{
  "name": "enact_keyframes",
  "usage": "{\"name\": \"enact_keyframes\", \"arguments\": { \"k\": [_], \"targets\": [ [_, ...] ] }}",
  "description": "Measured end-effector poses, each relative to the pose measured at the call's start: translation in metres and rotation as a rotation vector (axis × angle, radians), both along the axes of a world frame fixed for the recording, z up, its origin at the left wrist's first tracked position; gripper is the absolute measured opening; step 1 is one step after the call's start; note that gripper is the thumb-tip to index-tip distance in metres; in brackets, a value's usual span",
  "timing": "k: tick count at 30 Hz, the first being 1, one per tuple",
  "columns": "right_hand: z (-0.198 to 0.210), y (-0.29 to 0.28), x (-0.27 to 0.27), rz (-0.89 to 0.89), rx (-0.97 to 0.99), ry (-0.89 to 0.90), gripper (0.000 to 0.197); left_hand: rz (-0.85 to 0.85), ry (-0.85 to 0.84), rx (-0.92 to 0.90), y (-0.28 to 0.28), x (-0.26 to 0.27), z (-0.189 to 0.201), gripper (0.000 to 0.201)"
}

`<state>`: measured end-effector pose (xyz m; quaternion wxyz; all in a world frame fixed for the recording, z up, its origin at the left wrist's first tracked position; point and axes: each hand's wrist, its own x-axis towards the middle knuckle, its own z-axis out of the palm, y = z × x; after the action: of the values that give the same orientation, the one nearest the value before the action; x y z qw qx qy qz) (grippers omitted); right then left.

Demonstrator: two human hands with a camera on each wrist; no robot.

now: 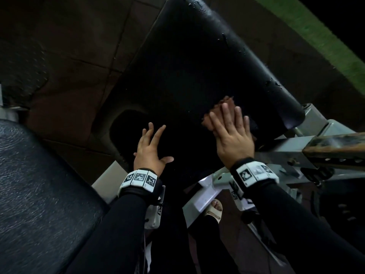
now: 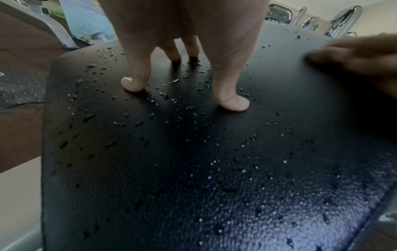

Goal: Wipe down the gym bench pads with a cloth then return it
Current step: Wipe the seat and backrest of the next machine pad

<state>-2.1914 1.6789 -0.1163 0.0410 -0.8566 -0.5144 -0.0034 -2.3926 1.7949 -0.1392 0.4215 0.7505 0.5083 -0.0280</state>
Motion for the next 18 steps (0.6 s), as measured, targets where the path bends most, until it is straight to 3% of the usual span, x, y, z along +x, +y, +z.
{"name": "enact_keyframes", "arguments": {
  "k": [3,8,11,14,18],
  "targets": [
    [-0.008,0.013,-0.023,0.164,-0.025,0.007,0.053,-0.008,0.009,-0.007,0.0,0.001,0.002,0.101],
    [-0.017,-0.027,-0.052,0.346,-0.182,0.066,0.062,-0.04,0.077,0.048,0.001,-0.001,0.002,0.102],
    [-0.016,-0.057,-0.047,0.318,-0.278,0.035,0.083,-0.103,0.159,0.131,0.003,0.0,0.001,0.104],
    [-0.008,-0.066,-0.03,0.175,-0.329,0.027,0.104,-0.157,0.209,0.144,0.014,0.003,0.0,0.114],
    [0.013,-0.041,-0.01,-0.031,-0.256,0.101,0.065,-0.109,0.142,0.086,0.037,0.001,0.003,0.113]
  ]
}}
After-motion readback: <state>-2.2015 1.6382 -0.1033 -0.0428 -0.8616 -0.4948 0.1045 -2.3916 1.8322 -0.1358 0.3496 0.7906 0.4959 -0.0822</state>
